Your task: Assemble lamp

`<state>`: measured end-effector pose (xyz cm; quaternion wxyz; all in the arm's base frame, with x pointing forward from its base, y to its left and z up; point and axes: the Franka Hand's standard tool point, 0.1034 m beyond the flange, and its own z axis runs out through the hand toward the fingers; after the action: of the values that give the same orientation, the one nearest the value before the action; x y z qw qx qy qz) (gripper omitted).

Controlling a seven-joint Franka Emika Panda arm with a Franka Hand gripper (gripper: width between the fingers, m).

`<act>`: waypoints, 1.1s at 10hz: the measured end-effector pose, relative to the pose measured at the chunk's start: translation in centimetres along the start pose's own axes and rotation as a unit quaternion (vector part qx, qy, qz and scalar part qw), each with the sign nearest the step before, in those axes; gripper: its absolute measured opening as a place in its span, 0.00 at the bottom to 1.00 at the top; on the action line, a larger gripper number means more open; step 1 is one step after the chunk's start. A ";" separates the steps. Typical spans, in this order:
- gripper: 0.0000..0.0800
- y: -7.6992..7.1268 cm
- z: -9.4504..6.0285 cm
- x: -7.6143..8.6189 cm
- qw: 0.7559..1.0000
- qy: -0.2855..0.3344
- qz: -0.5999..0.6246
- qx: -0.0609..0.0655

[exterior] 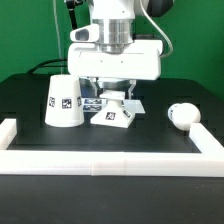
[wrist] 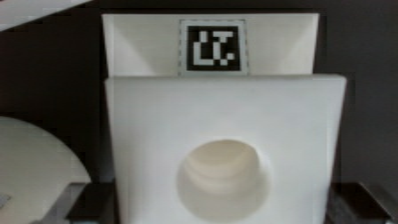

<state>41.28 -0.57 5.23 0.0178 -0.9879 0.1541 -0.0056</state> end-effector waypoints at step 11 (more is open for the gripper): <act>0.67 -8.2 0.0 8.7 0.994 0.036 -0.102 0.024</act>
Offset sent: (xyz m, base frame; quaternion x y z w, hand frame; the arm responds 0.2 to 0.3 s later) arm 0.0401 0.0230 0.0041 0.0196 -0.0053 -0.1007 0.9947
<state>52.06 4.59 5.57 0.0348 -0.9969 0.0529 -0.0468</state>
